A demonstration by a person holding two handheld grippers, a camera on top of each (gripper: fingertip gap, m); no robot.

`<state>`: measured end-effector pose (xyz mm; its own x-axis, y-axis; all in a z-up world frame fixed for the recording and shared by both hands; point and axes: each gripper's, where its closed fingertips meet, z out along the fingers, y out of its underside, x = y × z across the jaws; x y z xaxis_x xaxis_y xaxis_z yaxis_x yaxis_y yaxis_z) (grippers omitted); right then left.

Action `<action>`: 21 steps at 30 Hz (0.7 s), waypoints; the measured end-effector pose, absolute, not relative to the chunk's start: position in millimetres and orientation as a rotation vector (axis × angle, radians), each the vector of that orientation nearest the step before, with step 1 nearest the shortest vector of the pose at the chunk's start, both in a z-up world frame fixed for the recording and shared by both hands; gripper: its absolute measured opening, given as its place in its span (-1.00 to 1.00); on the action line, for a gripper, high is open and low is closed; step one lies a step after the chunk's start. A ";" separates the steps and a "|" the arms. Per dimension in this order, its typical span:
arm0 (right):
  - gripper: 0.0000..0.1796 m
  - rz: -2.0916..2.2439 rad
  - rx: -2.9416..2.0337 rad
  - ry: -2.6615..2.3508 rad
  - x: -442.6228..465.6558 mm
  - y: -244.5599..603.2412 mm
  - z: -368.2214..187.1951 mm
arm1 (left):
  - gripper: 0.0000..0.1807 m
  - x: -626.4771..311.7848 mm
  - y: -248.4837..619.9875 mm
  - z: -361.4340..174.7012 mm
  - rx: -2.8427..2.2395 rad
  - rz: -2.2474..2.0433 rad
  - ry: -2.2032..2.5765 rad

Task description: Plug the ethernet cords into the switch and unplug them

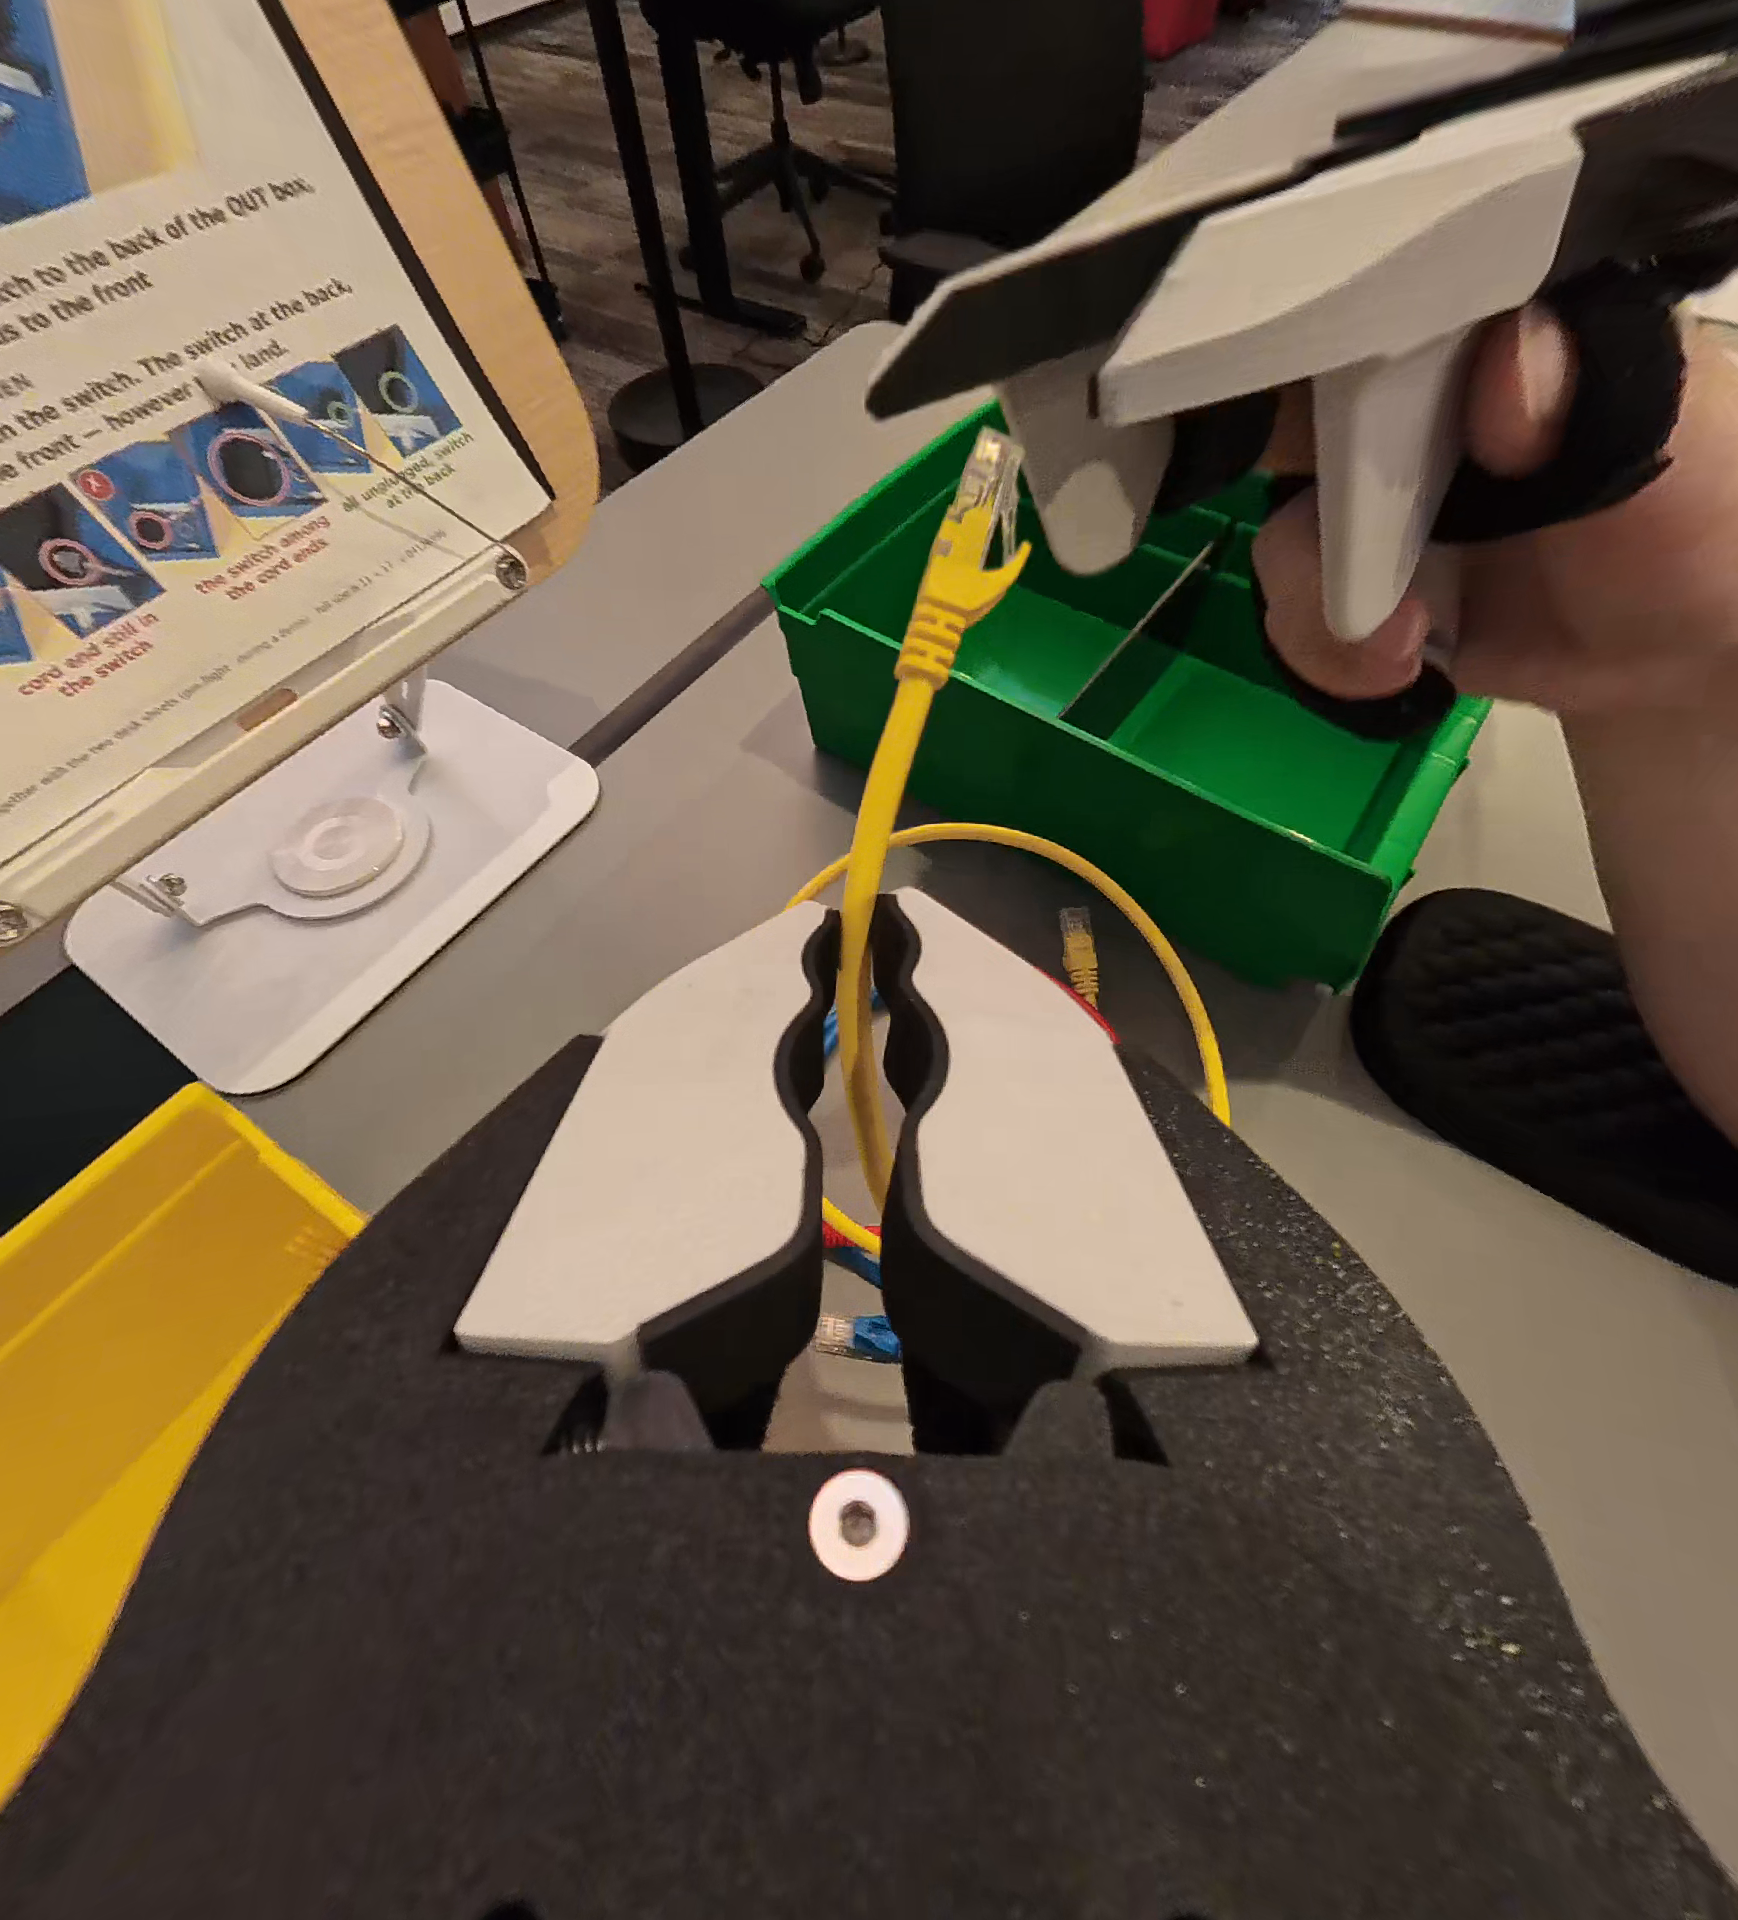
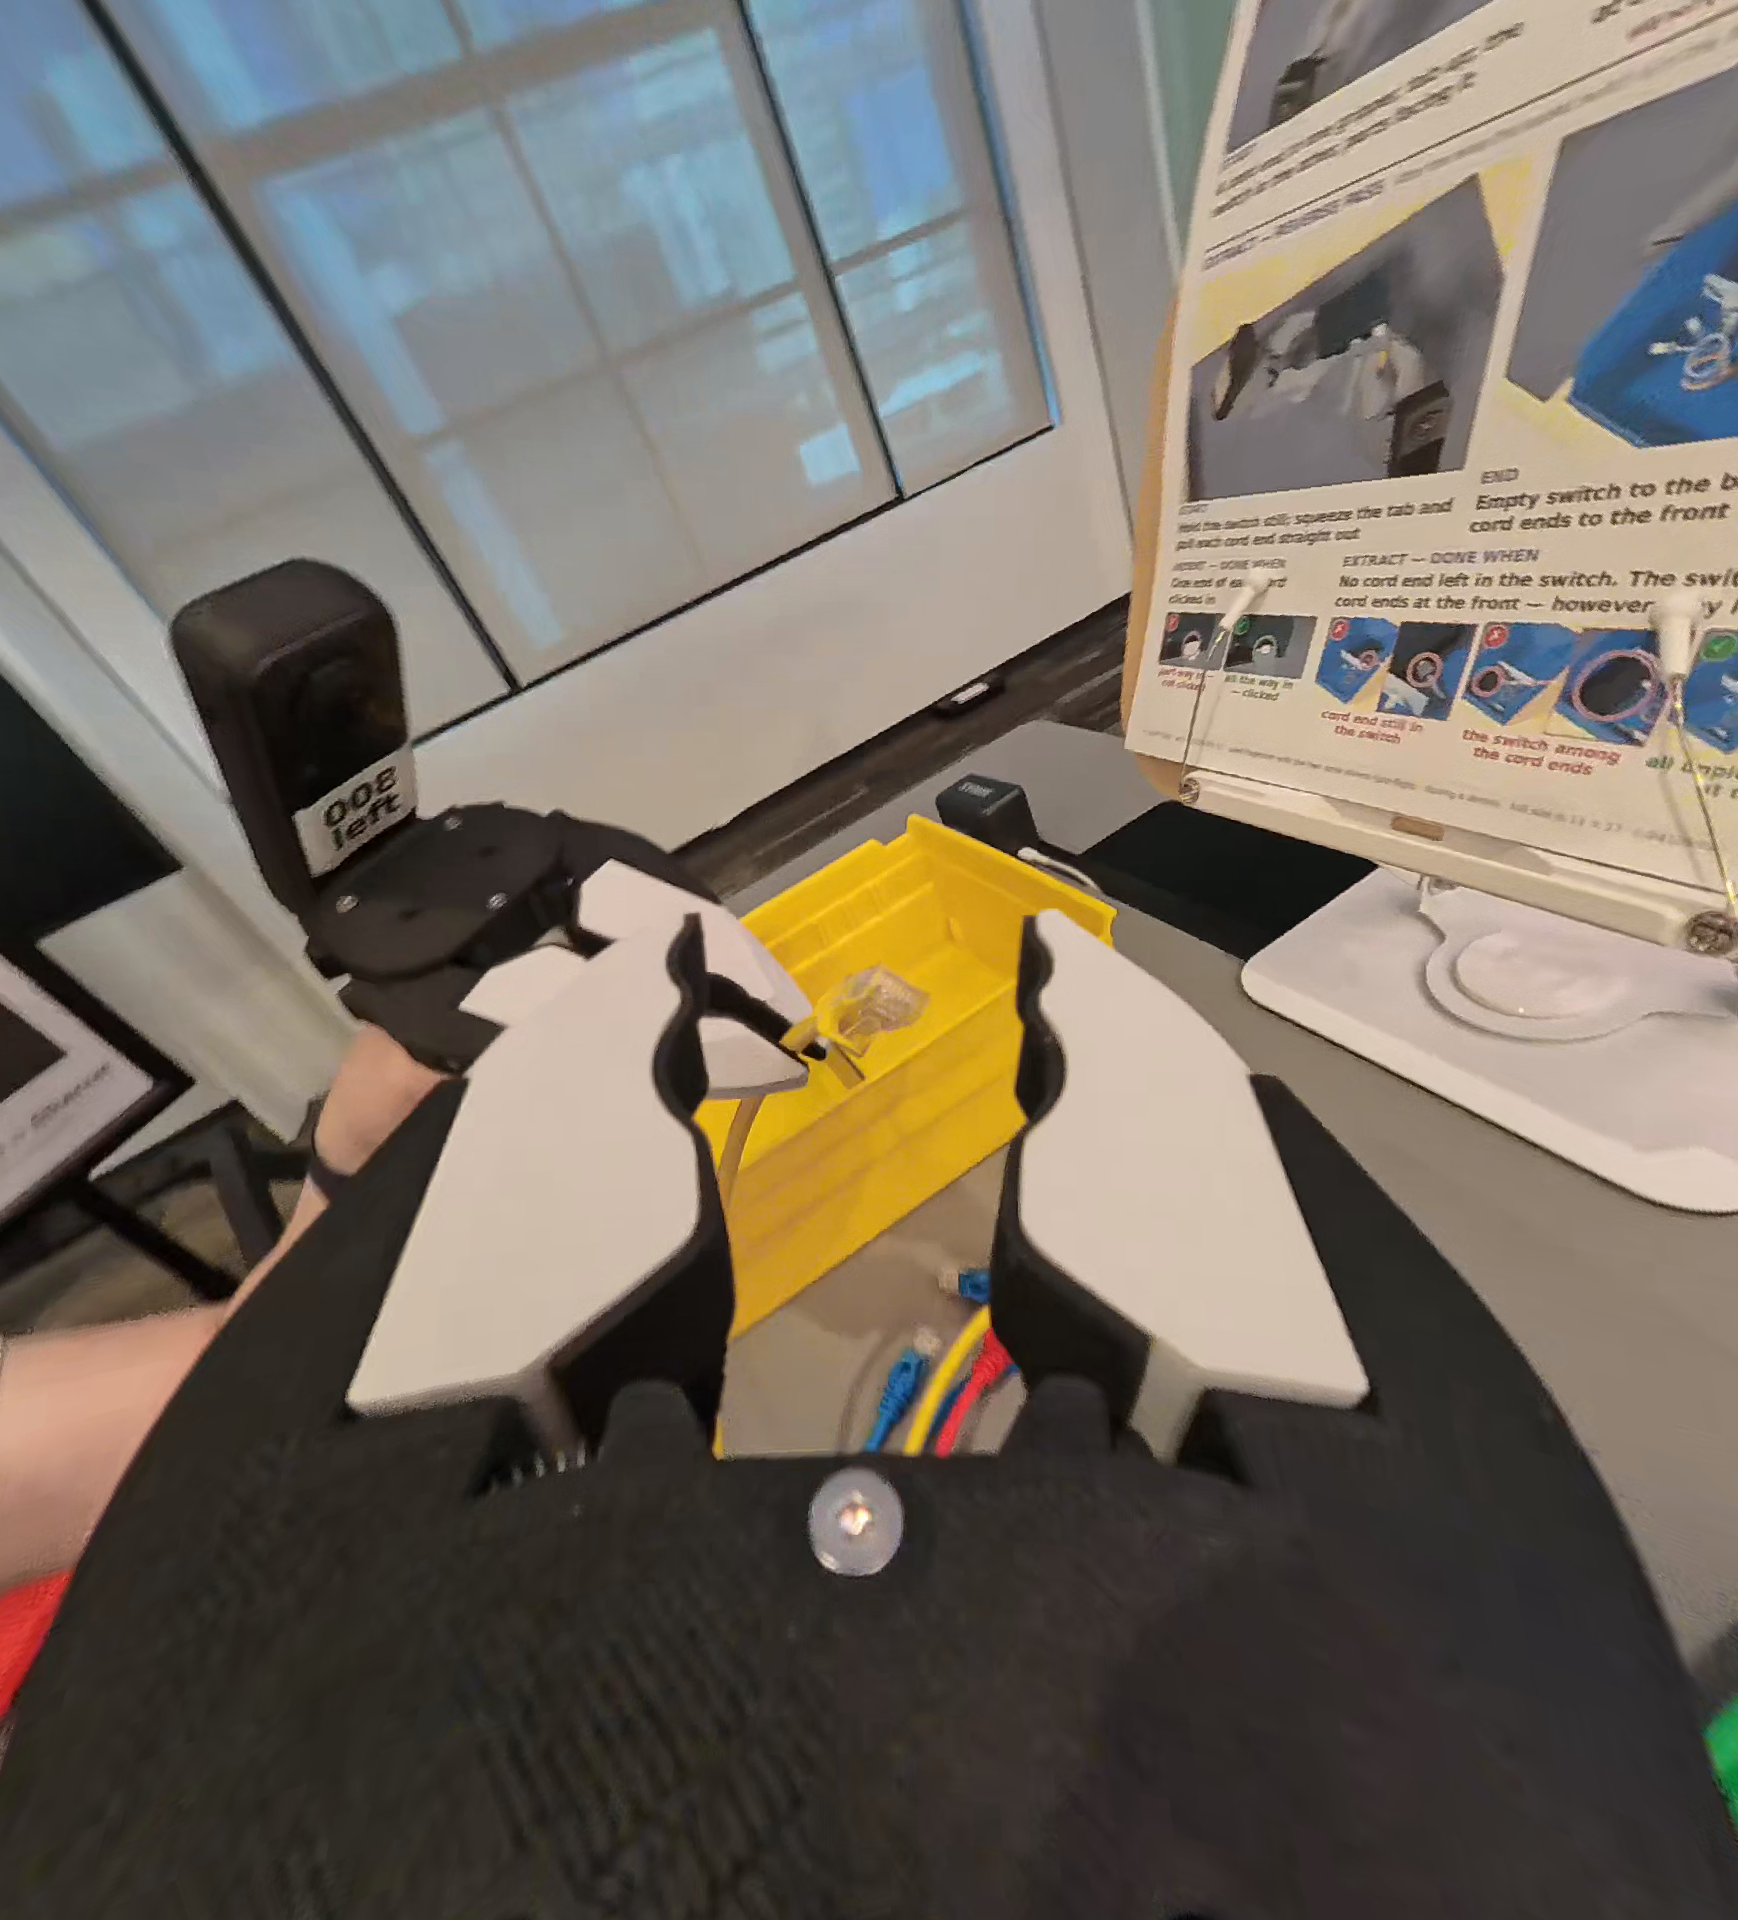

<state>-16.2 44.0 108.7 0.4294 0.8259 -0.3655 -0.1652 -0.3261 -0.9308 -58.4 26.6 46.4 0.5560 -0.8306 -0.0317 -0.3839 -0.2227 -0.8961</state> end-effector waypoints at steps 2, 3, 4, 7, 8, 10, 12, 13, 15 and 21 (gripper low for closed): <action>-0.34 1.136 -1.592 -0.502 -23.8 47.9 107.6 | -0.94 -63.4 30.2 50.6 -1.820 -0.556 0.962; -0.35 1.153 -1.590 -0.449 -27.6 49.2 106.9 | -0.94 -66.0 31.7 52.6 -1.818 -0.546 0.946; -0.36 1.181 -1.585 -0.406 -32.4 49.2 105.5 | -0.94 -67.8 32.3 54.2 -1.816 -0.538 0.938; -0.39 1.269 -1.607 -0.348 -51.9 46.4 93.4 | -0.94 -72.6 35.5 57.6 -1.810 -0.515 0.904; -0.40 1.289 -1.609 -0.342 -58.6 45.2 89.3 | -0.94 -73.6 36.2 58.0 -1.810 -0.506 0.900; -0.45 1.312 -1.608 -0.356 -72.1 42.1 81.8 | -0.94 -75.5 37.6 58.8 -1.812 -0.497 0.885; -0.54 1.312 -1.590 -0.333 -78.7 42.3 77.2 | -0.94 -76.8 38.8 60.2 -1.809 -0.489 0.870; -0.60 1.319 -1.570 -0.308 -79.2 42.9 77.0 | -0.94 -77.4 39.4 60.2 -1.810 -0.482 0.864; -0.72 1.353 -1.524 -0.259 -77.3 43.5 78.6 | -0.94 -78.4 41.1 61.9 -1.800 -0.465 0.848; -0.82 1.359 -1.458 -0.196 -63.8 47.1 86.0 | -0.94 -75.7 41.9 57.6 -1.811 -0.445 0.852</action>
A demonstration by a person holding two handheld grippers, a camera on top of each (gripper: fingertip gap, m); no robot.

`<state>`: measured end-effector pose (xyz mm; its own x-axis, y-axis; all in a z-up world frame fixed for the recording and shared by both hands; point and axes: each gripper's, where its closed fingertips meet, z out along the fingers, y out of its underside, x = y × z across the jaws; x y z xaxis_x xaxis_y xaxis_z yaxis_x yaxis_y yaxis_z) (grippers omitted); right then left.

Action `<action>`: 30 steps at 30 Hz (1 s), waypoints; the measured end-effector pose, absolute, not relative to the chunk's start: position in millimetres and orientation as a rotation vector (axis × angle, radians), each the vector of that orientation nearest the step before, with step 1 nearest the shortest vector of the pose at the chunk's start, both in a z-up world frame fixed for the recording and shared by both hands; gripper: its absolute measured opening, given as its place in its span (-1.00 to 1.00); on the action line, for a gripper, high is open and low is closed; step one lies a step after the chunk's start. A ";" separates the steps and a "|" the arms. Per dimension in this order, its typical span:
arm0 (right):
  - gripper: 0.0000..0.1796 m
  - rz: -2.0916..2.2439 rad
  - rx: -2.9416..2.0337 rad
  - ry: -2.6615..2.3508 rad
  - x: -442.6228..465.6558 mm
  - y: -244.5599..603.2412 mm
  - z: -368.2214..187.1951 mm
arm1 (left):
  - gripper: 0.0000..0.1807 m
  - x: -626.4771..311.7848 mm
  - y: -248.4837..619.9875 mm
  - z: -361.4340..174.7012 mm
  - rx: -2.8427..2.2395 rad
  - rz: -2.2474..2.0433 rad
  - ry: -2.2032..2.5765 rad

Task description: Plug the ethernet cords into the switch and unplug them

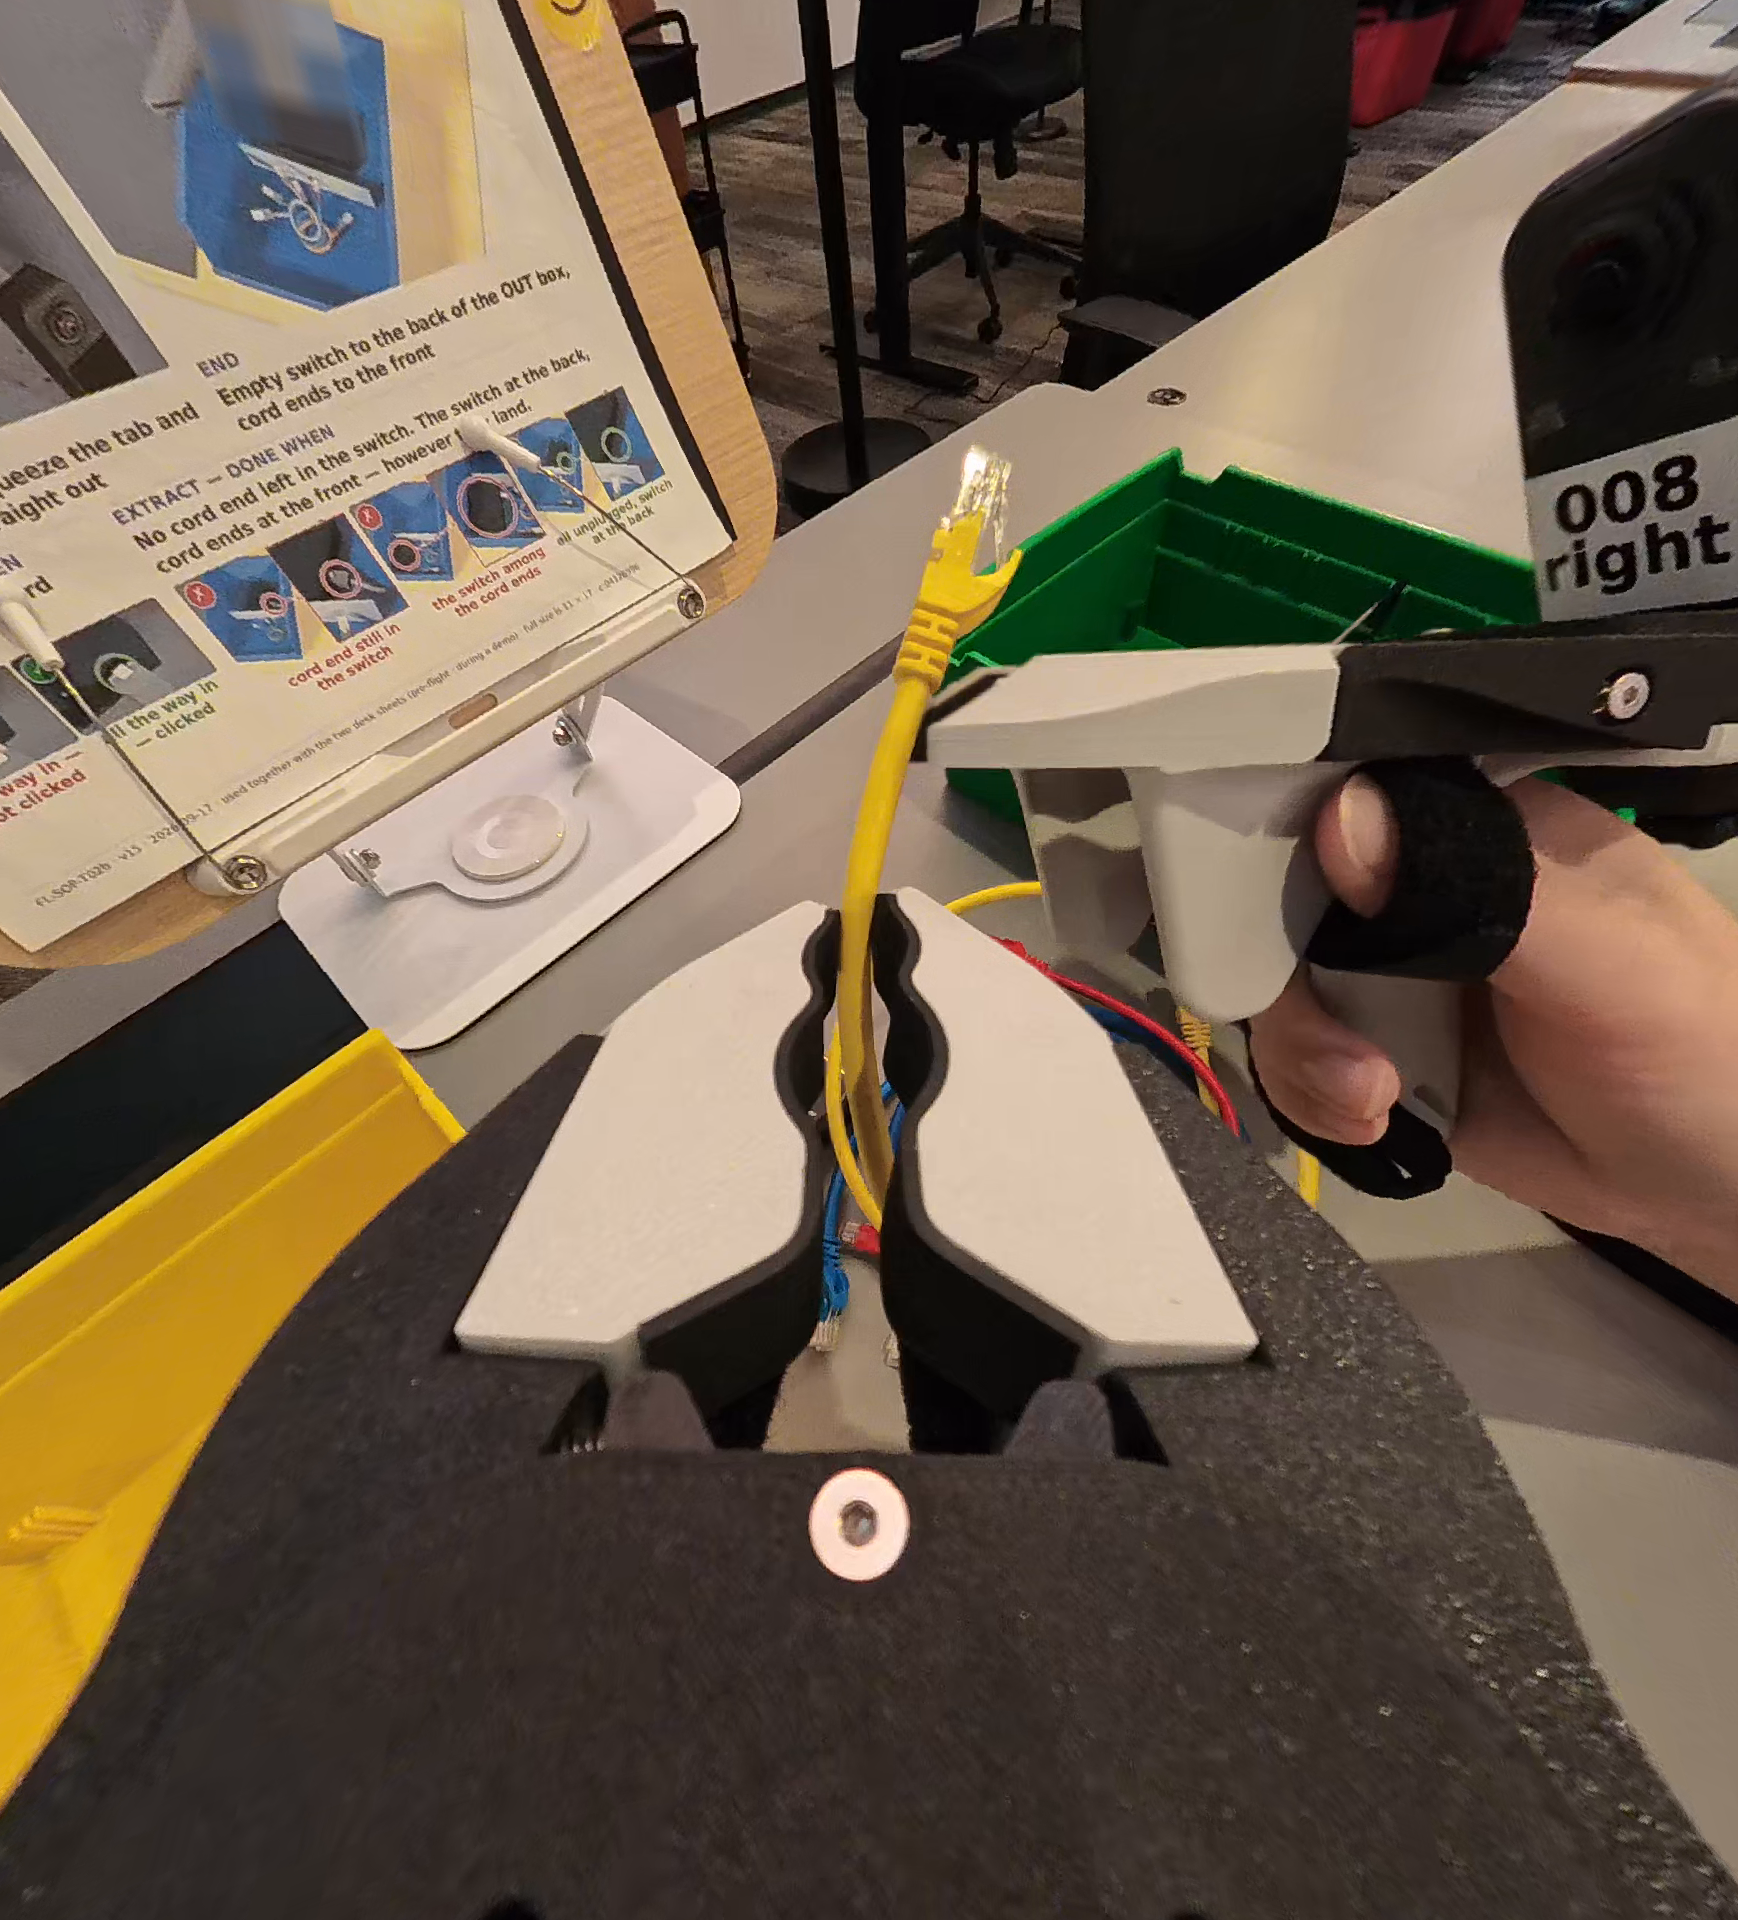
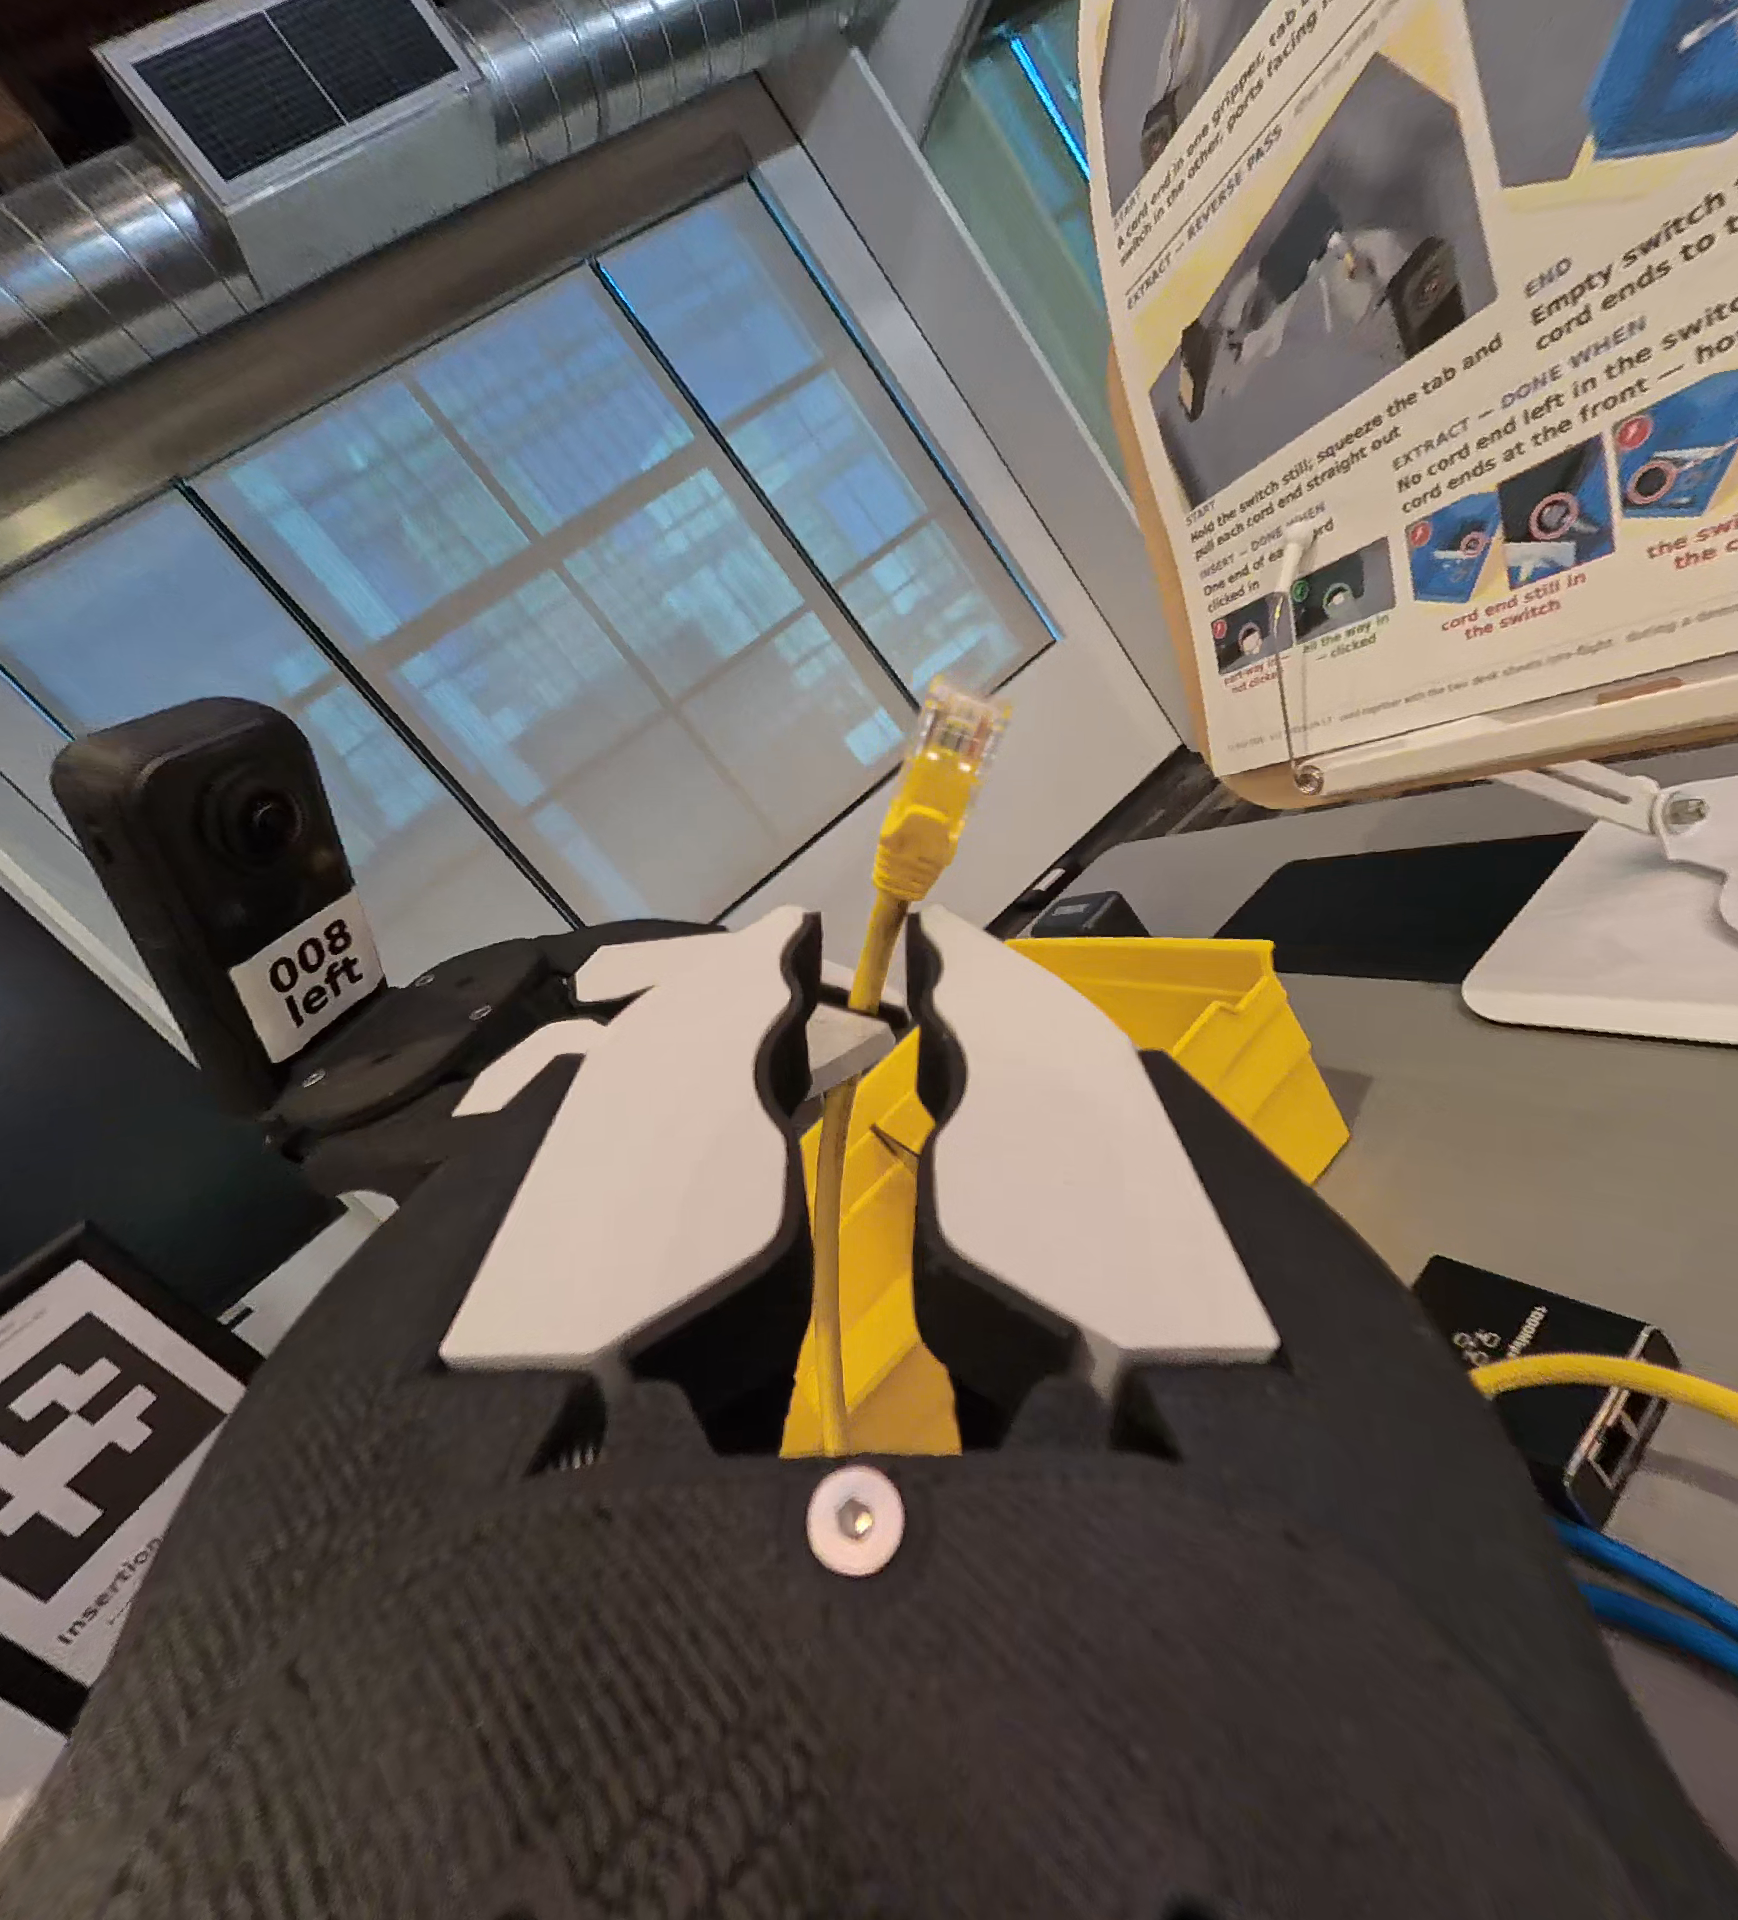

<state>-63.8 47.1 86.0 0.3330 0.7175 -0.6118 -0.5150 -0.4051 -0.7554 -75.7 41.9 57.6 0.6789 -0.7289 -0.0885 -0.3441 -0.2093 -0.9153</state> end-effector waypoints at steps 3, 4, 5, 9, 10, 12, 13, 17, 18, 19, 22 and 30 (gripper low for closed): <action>-0.78 1.340 -1.467 -0.187 -63.5 46.9 86.4 | -0.94 -75.0 43.4 57.3 -1.803 -0.418 0.847; -0.79 1.331 -1.478 -0.185 -64.0 47.7 84.6 | -0.94 -74.5 43.3 56.9 -1.803 -0.414 0.848; -0.78 1.316 -1.502 -0.174 -64.0 49.6 80.9 | -0.94 -74.0 43.3 56.2 -1.804 -0.409 0.851; -0.76 1.330 -1.515 -0.154 -65.3 52.7 75.0 | -0.94 -71.9 42.1 55.3 -1.800 -0.397 0.861; -0.76 1.335 -1.521 -0.151 -66.2 53.4 73.3 | -0.94 -71.3 41.9 55.8 -1.795 -0.395 0.859; -0.80 1.353 -1.513 -0.147 -67.0 53.4 72.9 | -0.94 -69.4 40.6 55.3 -1.792 -0.389 0.868; -0.90 1.372 -1.487 -0.155 -67.0 51.5 75.7 | -0.94 -68.0 39.8 54.8 -1.790 -0.387 0.875; -0.93 1.371 -1.478 -0.233 -67.6 48.0 79.0 | -0.87 -63.2 34.3 53.2 -1.786 -0.411 0.915; -0.93 1.352 -1.484 -0.285 -69.9 46.4 79.3 | -0.80 -63.2 30.4 53.0 -1.800 -0.440 0.947; -0.93 1.335 -1.472 -0.343 -72.2 43.5 81.9 | -0.70 -63.6 25.2 56.5 -1.798 -0.491 0.974; -0.93 1.284 -1.452 -0.579 -83.7 28.2 88.7 | -0.57 -73.9 7.2 84.6 -1.731 -0.737 0.976; -0.92 1.146 -1.503 -1.233 -105.0 -33.9 72.8 | -0.57 -92.3 -24.2 112.3 -1.556 -1.213 1.033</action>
